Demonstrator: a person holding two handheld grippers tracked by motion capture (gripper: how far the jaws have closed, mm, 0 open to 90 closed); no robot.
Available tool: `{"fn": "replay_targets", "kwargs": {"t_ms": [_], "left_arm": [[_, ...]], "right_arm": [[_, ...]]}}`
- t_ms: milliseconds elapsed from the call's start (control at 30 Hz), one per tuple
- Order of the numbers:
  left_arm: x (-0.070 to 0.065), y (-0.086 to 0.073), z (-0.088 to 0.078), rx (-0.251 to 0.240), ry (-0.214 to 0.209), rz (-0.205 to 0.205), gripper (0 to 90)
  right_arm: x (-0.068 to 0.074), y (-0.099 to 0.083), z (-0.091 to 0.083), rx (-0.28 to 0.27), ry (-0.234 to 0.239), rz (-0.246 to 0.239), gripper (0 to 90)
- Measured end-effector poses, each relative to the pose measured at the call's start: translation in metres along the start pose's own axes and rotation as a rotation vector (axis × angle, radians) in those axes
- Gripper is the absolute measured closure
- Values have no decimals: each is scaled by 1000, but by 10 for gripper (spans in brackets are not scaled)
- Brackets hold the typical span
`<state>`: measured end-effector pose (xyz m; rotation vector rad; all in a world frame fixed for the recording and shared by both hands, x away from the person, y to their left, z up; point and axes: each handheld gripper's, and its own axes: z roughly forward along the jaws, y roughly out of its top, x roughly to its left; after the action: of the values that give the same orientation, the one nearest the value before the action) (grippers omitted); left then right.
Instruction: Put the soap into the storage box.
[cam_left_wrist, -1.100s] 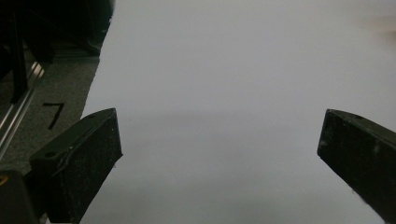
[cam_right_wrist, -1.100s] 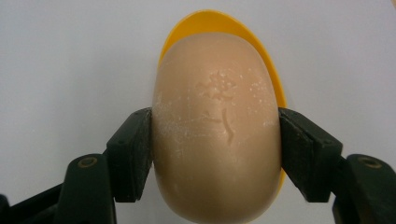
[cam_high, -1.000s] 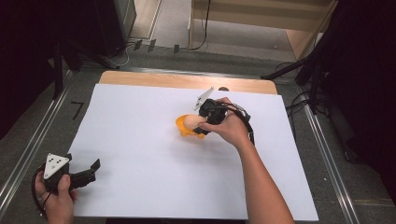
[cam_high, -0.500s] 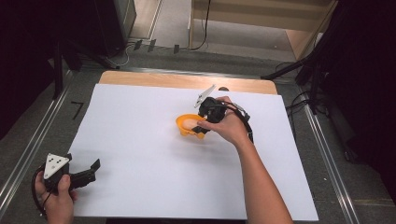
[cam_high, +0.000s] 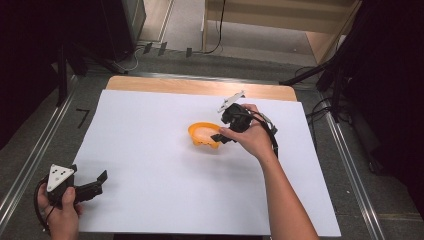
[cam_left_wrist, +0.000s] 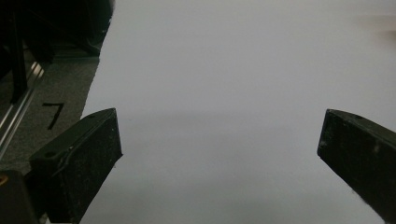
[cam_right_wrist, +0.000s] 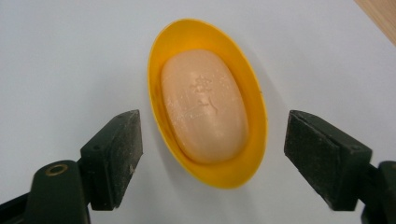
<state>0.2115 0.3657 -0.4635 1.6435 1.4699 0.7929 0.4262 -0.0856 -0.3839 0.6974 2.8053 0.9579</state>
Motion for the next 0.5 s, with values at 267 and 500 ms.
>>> {"fn": "replay_targets", "kwargs": {"t_ms": [267, 500], "left_arm": [[0, 0, 0, -7, 2, -4, 1], [-1, 0, 0, -1, 5, -2, 1]], "right_arm": [[1, -31, -16, -59, -42, 78, 190], [3, -64, -26, -95, -87, 143, 165]]}}
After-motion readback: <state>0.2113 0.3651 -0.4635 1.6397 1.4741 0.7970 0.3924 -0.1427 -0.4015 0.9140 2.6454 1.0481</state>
